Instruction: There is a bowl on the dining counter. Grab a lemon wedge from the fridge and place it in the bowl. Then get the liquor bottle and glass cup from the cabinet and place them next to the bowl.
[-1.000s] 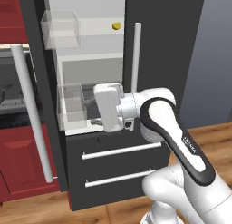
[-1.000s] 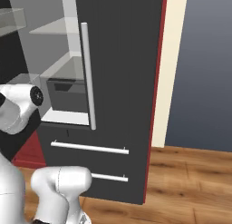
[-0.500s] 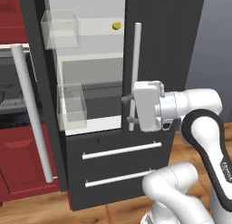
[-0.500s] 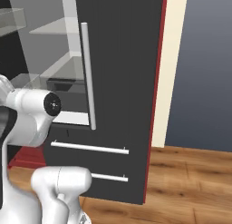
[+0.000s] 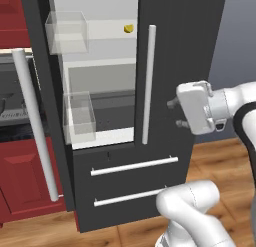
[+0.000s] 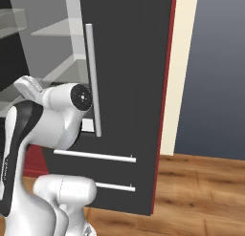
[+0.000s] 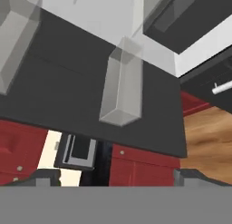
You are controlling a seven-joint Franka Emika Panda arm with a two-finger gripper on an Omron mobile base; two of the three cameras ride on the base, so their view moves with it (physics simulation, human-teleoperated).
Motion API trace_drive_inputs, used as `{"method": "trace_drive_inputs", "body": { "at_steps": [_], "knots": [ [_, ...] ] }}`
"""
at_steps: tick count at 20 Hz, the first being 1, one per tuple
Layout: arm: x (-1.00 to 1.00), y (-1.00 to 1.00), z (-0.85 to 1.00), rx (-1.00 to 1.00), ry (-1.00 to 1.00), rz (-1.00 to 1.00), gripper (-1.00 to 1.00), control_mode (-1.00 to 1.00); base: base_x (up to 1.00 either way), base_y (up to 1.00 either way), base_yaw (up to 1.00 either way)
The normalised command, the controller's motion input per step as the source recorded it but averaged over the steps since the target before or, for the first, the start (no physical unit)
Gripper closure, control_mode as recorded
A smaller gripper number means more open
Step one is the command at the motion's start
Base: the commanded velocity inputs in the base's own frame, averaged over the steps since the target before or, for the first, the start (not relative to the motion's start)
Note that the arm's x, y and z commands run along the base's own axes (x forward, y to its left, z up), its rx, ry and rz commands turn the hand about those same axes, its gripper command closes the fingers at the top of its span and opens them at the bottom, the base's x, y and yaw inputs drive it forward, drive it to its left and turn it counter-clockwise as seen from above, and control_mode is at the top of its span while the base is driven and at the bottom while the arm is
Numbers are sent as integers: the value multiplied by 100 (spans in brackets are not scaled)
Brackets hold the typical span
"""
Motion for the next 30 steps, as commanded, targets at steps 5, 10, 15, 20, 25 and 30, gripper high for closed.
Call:
{"method": "trace_drive_inputs", "body": {
  "at_steps": [5, 10, 15, 20, 25, 30],
  "knots": [
    [30, -46, 0, -25, -3, -2, -100, -100, 0, 0, 0],
    [55, -20, 0, -25, -5, 0, -100, -100, 0, 0, 0],
    [55, -2, 0, -26, -5, -1, -100, -100, 0, 0, 0],
    [41, 0, -4, -26, -3, -4, -100, -100, 0, 0, 0],
    [33, 0, -14, -22, -4, -5, -100, -100, 0, 0, 0],
    [29, 0, -22, -15, -8, -4, -100, -100, 0, 0, 0]
  ]
}}
